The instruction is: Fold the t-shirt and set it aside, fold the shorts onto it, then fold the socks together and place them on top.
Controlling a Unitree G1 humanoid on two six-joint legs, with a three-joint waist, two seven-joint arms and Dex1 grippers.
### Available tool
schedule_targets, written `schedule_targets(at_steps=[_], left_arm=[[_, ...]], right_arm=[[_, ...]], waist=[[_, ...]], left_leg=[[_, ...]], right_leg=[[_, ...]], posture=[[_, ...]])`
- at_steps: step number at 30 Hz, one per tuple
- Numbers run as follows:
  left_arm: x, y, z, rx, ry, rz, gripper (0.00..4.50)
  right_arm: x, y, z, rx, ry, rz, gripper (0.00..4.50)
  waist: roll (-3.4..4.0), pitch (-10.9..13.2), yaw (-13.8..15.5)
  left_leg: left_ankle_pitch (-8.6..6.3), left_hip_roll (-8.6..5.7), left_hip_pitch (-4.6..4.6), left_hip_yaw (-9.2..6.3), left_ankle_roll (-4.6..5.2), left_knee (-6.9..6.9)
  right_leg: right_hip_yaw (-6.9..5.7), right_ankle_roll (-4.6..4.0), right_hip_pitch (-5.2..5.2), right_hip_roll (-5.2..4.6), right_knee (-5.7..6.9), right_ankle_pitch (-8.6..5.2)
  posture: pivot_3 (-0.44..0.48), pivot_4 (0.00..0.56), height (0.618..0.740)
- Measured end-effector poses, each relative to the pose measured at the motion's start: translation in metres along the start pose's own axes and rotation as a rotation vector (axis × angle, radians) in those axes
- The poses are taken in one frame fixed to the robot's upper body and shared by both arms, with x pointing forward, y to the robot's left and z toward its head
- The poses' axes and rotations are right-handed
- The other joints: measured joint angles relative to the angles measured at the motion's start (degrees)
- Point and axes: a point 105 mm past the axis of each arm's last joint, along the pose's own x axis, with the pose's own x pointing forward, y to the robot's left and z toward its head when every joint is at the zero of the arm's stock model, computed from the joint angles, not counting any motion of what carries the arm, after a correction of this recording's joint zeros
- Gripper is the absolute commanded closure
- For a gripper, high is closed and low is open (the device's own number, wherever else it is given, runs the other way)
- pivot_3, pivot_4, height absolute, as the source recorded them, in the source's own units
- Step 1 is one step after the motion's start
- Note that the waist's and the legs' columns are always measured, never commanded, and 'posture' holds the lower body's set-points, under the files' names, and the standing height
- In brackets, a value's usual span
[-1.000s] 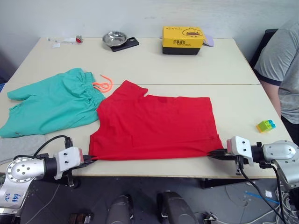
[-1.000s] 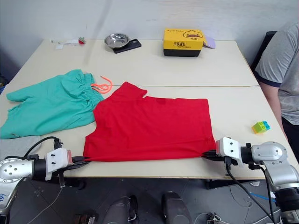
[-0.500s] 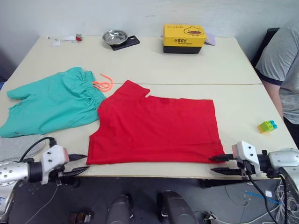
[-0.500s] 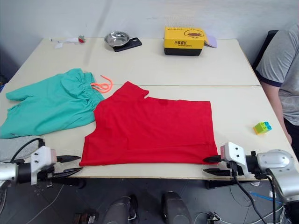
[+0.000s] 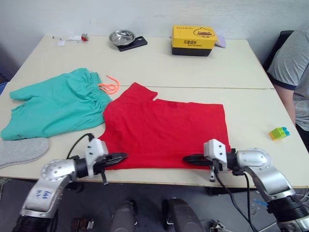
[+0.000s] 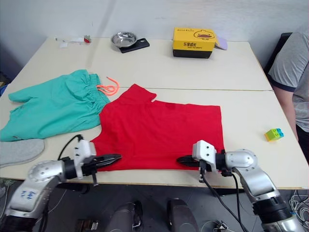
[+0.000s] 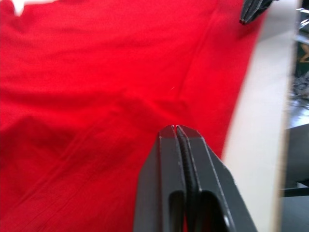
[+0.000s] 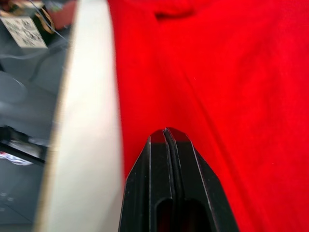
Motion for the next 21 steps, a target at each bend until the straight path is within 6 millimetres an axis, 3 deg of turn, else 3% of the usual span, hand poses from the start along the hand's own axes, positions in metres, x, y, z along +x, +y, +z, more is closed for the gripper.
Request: schedule_targets(at_steps=[4, 6, 9, 17, 21], left_arm=[[0.007, 0.001, -0.005, -0.002, 0.008, 0.033, 4.48], [0.005, 0.007, -0.007, 0.004, 0.022, 0.080, 4.48], [-0.006, 0.017, -0.010, 0.012, 0.045, 0.156, 4.48], [-0.044, 0.029, -0.021, 0.029, 0.089, 0.234, 4.48], [-0.066, 0.029, -0.014, -0.008, 0.009, 0.208, 3.59]], right_arm=[[0.003, -0.008, -0.002, -0.038, 0.022, -0.050, 4.50], [-0.004, -0.016, -0.008, -0.028, 0.034, -0.107, 4.50], [-0.031, -0.028, -0.019, 0.018, 0.069, -0.201, 4.50], [-0.102, -0.038, -0.050, 0.059, 0.153, -0.343, 4.50], [-0.120, -0.040, -0.049, 0.141, 0.090, -0.401, 4.33]], waist=[[-0.03, -0.02, 0.10], [-0.04, -0.03, 0.11], [-0.06, -0.05, 0.17], [-0.02, -0.10, 0.03], [-0.01, -0.07, 0.05]], left_leg=[[0.01, 0.02, 0.13, -0.02, 0.00, 0.05], [0.04, 0.01, 0.24, -0.04, 0.01, 0.05], [0.04, 0.00, 0.27, -0.04, -0.04, 0.07], [0.12, 0.02, 0.29, -0.03, 0.10, 0.03], [0.12, 0.03, 0.14, -0.03, 0.10, 0.00]], right_leg=[[-0.01, 0.02, 0.09, 0.00, 0.10, -0.01], [-0.01, 0.02, 0.19, -0.02, 0.12, 0.04], [-0.01, -0.03, 0.24, -0.05, 0.11, 0.13], [-0.01, -0.09, 0.24, -0.04, 0.08, 0.10], [-0.03, -0.10, 0.10, -0.06, 0.08, 0.09]], posture=[[0.000, 0.150, 0.740], [0.000, 0.150, 0.740], [0.000, 0.150, 0.740], [0.000, 0.150, 0.740], [0.000, 0.150, 0.740]])
